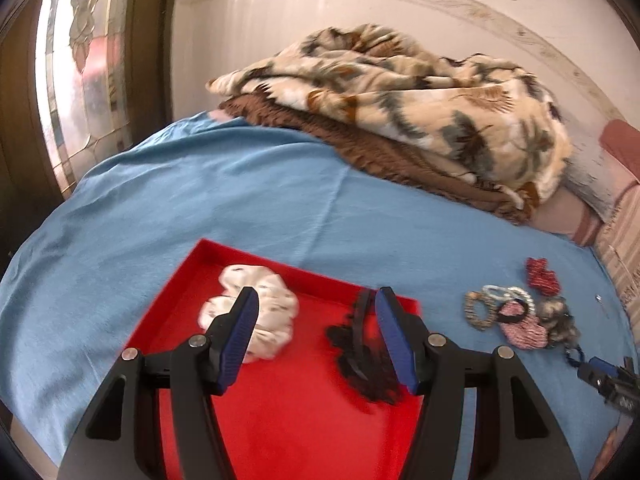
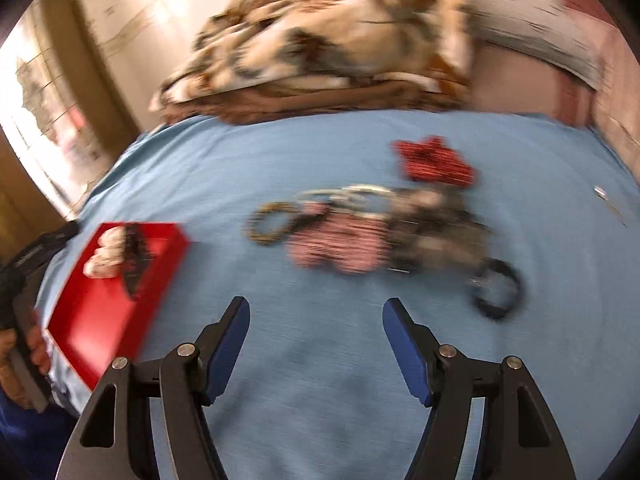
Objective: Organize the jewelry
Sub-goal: 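Grasp the red plaid scrunchie with the left tool while the right tool grasps the grey sheer scrunchie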
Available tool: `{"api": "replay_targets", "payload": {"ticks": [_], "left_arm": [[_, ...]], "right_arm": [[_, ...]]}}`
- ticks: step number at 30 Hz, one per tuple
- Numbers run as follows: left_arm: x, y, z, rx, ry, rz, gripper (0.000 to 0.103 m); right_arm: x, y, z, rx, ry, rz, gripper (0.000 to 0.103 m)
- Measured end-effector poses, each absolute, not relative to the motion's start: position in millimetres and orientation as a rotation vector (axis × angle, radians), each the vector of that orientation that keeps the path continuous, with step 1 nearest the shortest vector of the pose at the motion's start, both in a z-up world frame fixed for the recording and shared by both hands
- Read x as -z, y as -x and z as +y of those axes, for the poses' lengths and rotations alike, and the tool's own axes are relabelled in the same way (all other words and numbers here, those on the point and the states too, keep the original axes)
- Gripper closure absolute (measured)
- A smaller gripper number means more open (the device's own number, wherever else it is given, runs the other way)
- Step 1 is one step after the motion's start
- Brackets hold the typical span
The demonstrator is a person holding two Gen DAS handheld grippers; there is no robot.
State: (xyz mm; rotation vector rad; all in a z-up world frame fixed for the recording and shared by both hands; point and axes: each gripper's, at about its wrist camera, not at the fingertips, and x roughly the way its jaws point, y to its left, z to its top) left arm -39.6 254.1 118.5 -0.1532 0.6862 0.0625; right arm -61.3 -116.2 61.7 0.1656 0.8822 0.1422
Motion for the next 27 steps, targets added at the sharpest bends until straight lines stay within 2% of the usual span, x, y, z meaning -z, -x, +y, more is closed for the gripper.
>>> {"api": "replay_targets", "payload": {"ticks": [10, 18, 22, 27], "left_arm": [[-119, 46, 146, 0.138, 0.062, 0.771, 0.043], [-76, 10, 59, 0.263, 0.041, 0.903, 0.043], [-56, -17, 35, 0.296, 0.090, 0.963, 0.047], [-34, -46, 13, 0.316, 0.104, 1.020, 0.047]], "right_arm": [[-57, 59, -220, 0.006, -0.272, 0.844, 0.029], [-51, 25, -218, -0.080, -0.305, 0.835, 0.030], [-47, 3, -211, -0.131, -0.294, 0.838, 0.030], [-34, -21, -209, -0.165, -0.303, 0.858, 0.030]]}}
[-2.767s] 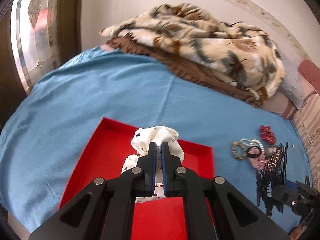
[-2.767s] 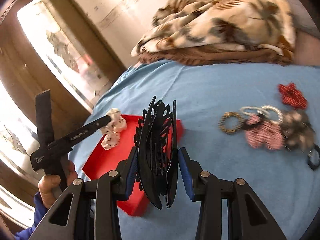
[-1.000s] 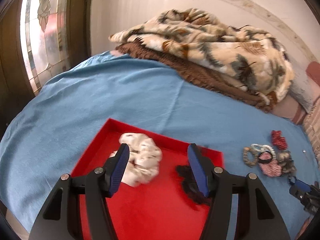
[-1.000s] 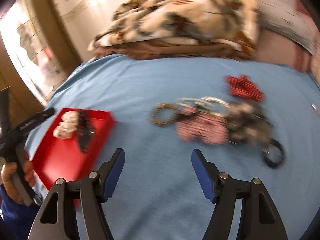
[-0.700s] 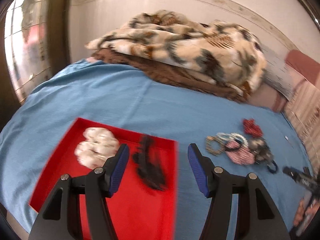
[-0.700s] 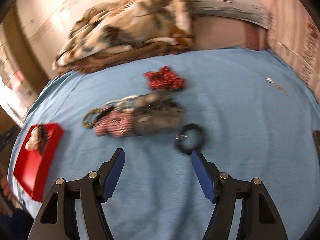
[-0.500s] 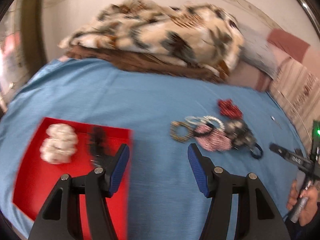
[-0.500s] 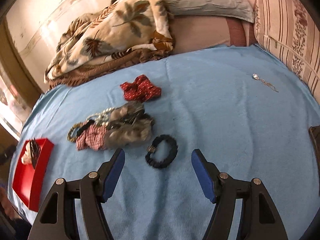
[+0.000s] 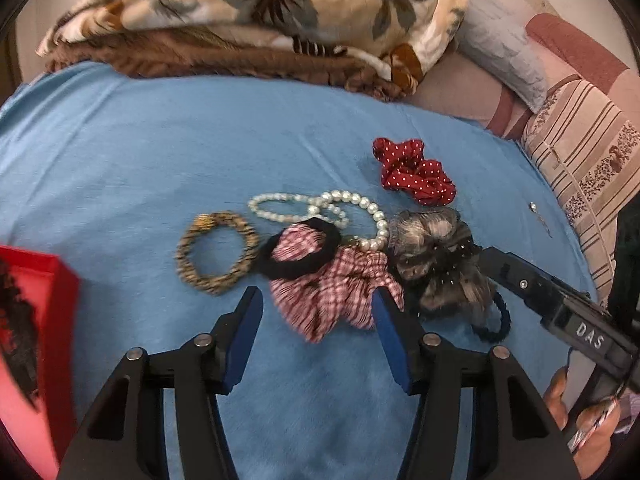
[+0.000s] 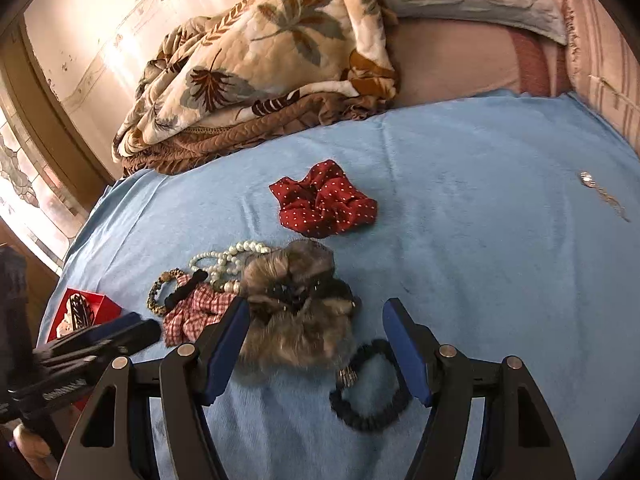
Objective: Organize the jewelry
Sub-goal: 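Grasp the red plaid scrunchie with the left tool while the right tool grasps the grey sheer scrunchie, then carry the plaid scrunchie with the left tool toward the red tray while the right tool carries the grey scrunchie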
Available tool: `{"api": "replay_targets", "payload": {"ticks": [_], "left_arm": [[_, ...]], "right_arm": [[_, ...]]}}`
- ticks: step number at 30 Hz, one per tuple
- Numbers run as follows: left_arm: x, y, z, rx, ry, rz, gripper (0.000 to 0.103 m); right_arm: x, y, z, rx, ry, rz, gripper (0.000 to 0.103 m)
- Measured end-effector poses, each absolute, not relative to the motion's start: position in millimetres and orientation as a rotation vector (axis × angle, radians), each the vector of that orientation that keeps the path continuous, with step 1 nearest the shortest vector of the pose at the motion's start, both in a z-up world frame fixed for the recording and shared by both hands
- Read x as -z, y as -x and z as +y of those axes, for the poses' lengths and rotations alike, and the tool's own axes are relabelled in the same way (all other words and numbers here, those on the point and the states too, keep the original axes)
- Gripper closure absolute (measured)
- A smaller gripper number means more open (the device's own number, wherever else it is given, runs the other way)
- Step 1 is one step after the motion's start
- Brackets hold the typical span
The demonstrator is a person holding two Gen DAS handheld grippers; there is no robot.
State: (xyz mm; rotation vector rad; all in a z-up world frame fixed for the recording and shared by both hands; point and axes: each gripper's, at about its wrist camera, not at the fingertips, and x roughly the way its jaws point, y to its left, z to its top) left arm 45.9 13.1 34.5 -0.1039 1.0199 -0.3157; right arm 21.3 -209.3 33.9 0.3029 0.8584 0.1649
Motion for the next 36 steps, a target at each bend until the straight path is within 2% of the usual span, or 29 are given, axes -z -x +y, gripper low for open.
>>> {"api": "replay_targets", "payload": {"ticks": [5, 6, 7, 9, 10, 12, 15, 25, 26, 28, 30, 32, 36], "left_arm": [[-18, -60, 0, 0.323, 0.126, 1.053, 0.048], [-16, -61, 0, 0.321, 0.135, 1.058, 0.056], [-12, -63, 0, 0.315, 0.144, 1.068, 0.070], [-9, -64, 1, 0.303, 0.157, 1.078, 0.082], [-9, -63, 3, 0.301, 0.166, 1.075, 0.087], [-11, -59, 5, 0.299, 0.174, 1.078, 0.089], [-18, -46, 11, 0.307, 0.187, 1.077, 0.090], [-57, 23, 40, 0.505, 0.225, 1.115, 0.090], [-60, 29, 39, 0.521, 0.178, 1.132, 0.090], [-63, 44, 27, 0.434, -0.092, 1.147, 0.090], [-65, 61, 14, 0.300, -0.392, 1.076, 0.090], [-74, 74, 10, 0.262, -0.502, 1.010, 0.090], [-119, 91, 34, 0.586, -0.170, 0.942, 0.090]], "right_arm": [[-24, -35, -207, -0.186, -0.305, 0.878, 0.030], [-22, -37, -207, -0.187, -0.303, 0.883, 0.032], [-19, -39, -206, -0.190, -0.305, 0.889, 0.035], [-15, -43, -204, -0.195, -0.304, 0.903, 0.053], [-14, -43, -204, -0.194, -0.301, 0.904, 0.056], [-13, -42, -202, -0.198, -0.295, 0.911, 0.077], [-16, -37, -200, -0.190, -0.293, 0.901, 0.083], [-42, 6, -191, -0.206, -0.291, 0.894, 0.088], [-47, 12, -190, -0.219, -0.295, 0.889, 0.088], [-59, 28, -188, -0.273, -0.330, 0.865, 0.088], [-65, 41, -188, -0.281, -0.344, 0.857, 0.088], [-67, 50, -184, -0.239, -0.301, 0.860, 0.088], [-69, 67, -188, -0.258, -0.356, 0.840, 0.088]]}}
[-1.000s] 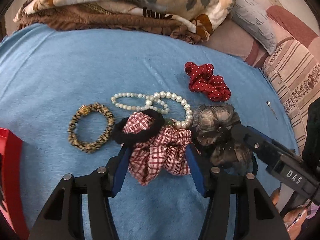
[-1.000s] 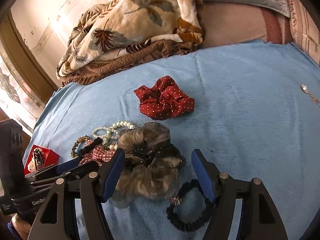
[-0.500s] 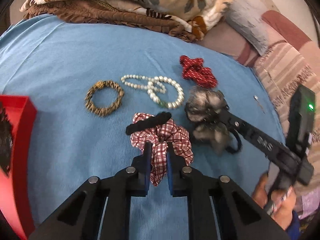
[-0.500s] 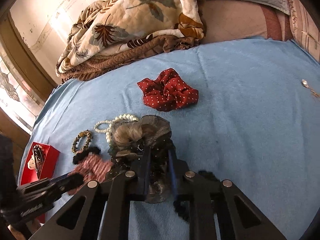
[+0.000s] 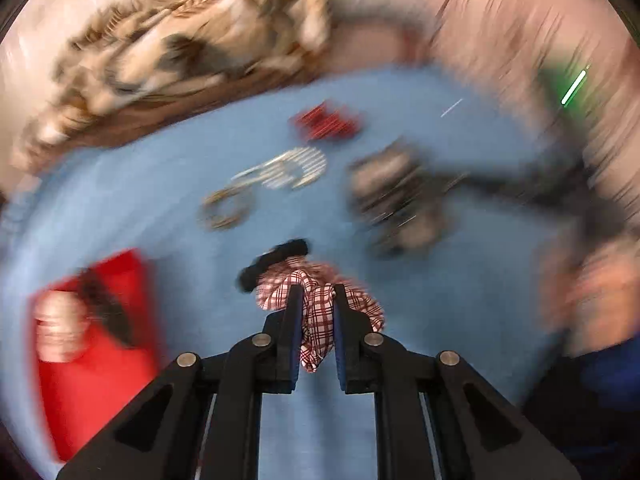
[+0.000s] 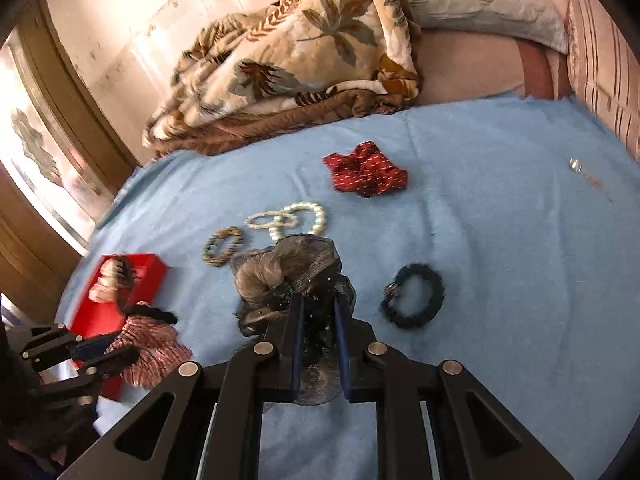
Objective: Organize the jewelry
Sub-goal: 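Carry the plaid scrunchie with the left tool toward the red tray while the right tool carries the grey scrunchie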
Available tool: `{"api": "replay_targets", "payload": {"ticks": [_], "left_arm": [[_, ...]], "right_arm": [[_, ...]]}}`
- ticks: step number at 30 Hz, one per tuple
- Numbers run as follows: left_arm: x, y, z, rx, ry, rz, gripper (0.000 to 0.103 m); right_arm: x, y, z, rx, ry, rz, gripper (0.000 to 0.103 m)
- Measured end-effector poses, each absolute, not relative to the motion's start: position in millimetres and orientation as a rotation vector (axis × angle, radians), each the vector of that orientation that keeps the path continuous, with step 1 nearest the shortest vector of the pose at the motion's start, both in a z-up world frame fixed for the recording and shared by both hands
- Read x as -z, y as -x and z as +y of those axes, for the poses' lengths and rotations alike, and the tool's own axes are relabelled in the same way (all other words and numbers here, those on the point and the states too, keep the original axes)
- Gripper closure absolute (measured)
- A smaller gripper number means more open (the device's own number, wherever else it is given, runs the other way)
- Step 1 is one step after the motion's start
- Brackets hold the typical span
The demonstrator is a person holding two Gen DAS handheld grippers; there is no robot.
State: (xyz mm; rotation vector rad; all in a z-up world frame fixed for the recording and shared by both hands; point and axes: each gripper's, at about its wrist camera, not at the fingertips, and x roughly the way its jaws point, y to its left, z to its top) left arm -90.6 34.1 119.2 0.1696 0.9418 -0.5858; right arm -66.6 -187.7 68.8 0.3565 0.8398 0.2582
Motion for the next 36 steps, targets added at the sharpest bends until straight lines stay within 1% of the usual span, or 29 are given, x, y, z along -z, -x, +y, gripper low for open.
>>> {"api": "replay_targets", "payload": {"ticks": [2, 5, 7, 9, 10, 12, 14, 21, 22, 23, 24, 25, 26, 28, 29, 31, 32, 34, 36], "left_arm": [[-128, 92, 45, 0.611, -0.094, 0.923, 0.090], [-124, 93, 52, 0.626, -0.096, 0.945, 0.090], [-112, 92, 51, 0.692, -0.069, 1.025, 0.090], [-100, 90, 51, 0.762, -0.012, 1.112, 0.090], [-95, 86, 58, 0.809, 0.093, 1.143, 0.090], [-95, 83, 71, 0.810, 0.204, 1.131, 0.090], [-100, 82, 80, 0.770, 0.247, 1.092, 0.090], [-105, 87, 86, 0.653, 0.167, 1.048, 0.090], [-100, 85, 83, 0.644, 0.161, 1.055, 0.089], [-97, 87, 84, 0.641, 0.162, 1.063, 0.089], [-90, 87, 86, 0.641, 0.169, 1.077, 0.089], [-82, 88, 85, 0.640, 0.174, 1.092, 0.086], [-75, 90, 84, 0.634, 0.170, 1.103, 0.085], [-59, 94, 80, 0.622, 0.161, 1.131, 0.077], [-53, 95, 78, 0.625, 0.165, 1.144, 0.076], [-40, 95, 74, 0.629, 0.170, 1.175, 0.074], [-36, 95, 72, 0.630, 0.173, 1.179, 0.072], [-30, 96, 67, 0.630, 0.180, 1.182, 0.056], [-28, 100, 62, 0.638, 0.171, 1.178, 0.055]], "right_arm": [[-70, 73, -192, -0.258, -0.390, 0.830, 0.088], [-66, 80, -188, -0.212, -0.335, 0.853, 0.088], [-63, 83, -181, -0.169, -0.247, 0.862, 0.088], [-60, 83, -187, -0.266, -0.362, 0.864, 0.088], [-60, 82, -190, -0.282, -0.408, 0.864, 0.088], [-62, 82, -190, -0.237, -0.370, 0.846, 0.088], [-62, 83, -191, -0.229, -0.369, 0.845, 0.088], [-56, 79, -192, -0.189, -0.332, 0.847, 0.088], [-55, 78, -193, -0.177, -0.322, 0.849, 0.086], [-54, 77, -193, -0.169, -0.321, 0.856, 0.068], [-52, 77, -195, -0.163, -0.332, 0.858, 0.039], [-50, 77, -196, -0.156, -0.343, 0.854, 0.028], [-49, 78, -197, -0.152, -0.343, 0.852, 0.022], [-46, 75, -192, -0.166, -0.331, 0.865, 0.022], [-42, 72, -189, -0.174, -0.331, 0.877, 0.022], [-35, 68, -185, -0.182, -0.329, 0.901, 0.026], [-30, 65, -182, -0.181, -0.326, 0.913, 0.029], [-22, 60, -176, -0.177, -0.311, 0.935, 0.036], [-15, 58, -172, -0.178, -0.303, 0.949, 0.051]]}}
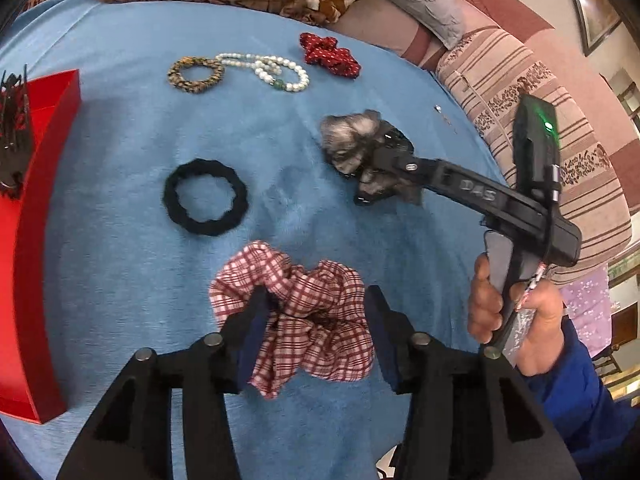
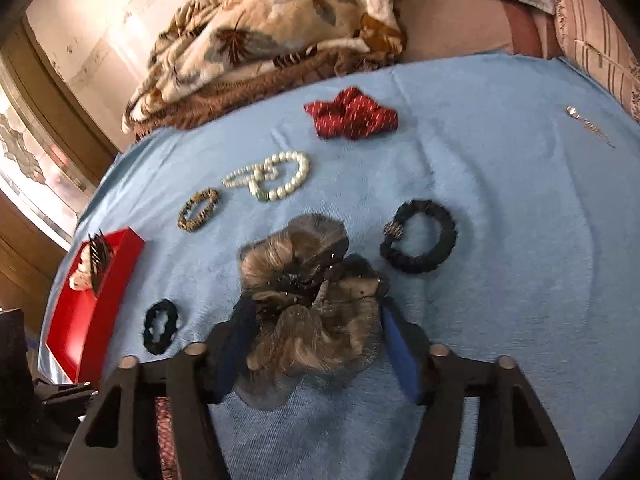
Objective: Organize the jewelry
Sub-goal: 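Carry the plaid scrunchie with the left tool toward the red tray while the right tool carries the grey scrunchie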
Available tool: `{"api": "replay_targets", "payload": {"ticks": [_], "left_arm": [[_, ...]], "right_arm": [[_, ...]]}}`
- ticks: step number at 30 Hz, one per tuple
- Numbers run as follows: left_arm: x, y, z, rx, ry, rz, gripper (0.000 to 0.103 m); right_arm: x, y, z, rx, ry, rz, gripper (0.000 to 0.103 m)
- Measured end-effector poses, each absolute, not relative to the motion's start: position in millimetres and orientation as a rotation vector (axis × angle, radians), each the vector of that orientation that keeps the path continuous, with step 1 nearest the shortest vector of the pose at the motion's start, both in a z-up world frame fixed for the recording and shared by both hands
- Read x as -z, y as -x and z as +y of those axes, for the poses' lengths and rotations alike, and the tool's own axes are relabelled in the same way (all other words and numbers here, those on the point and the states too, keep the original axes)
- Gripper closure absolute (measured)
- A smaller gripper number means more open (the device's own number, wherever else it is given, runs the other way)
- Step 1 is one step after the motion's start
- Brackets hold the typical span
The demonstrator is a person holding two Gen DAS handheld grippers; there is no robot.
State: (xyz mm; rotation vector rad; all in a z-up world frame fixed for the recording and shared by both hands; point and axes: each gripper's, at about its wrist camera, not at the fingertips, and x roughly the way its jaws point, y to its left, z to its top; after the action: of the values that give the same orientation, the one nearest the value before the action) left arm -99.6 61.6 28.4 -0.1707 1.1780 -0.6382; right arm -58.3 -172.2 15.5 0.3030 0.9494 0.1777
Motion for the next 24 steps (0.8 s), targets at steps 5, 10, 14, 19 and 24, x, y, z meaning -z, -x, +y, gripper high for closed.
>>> {"api": "replay_targets", "payload": {"ticks": [5, 10, 14, 19, 24], "left_arm": [[-28, 104, 56, 0.618, 0.127, 1.171, 0.097], [-44, 110, 68, 0.578, 0.134, 1.112, 0.097], [-71, 122, 86, 0.524, 0.127, 1.020, 0.097], [-103, 136, 115, 0.433, 0.116, 0.912, 0.097], [-118, 144, 151, 0.305, 0.107, 0.843, 0.097]], "right_arm": [[-19, 65, -164, -0.175, -0.257, 0.935, 0.082], [-32, 77, -162, -0.176, -0.245, 0.892, 0.087], [-43, 89, -156, -0.183, -0.244, 0.856, 0.089], [-58, 113, -141, -0.206, -0.249, 0.813, 0.089], [-73, 138, -115, -0.261, -0.242, 0.786, 0.088]]}}
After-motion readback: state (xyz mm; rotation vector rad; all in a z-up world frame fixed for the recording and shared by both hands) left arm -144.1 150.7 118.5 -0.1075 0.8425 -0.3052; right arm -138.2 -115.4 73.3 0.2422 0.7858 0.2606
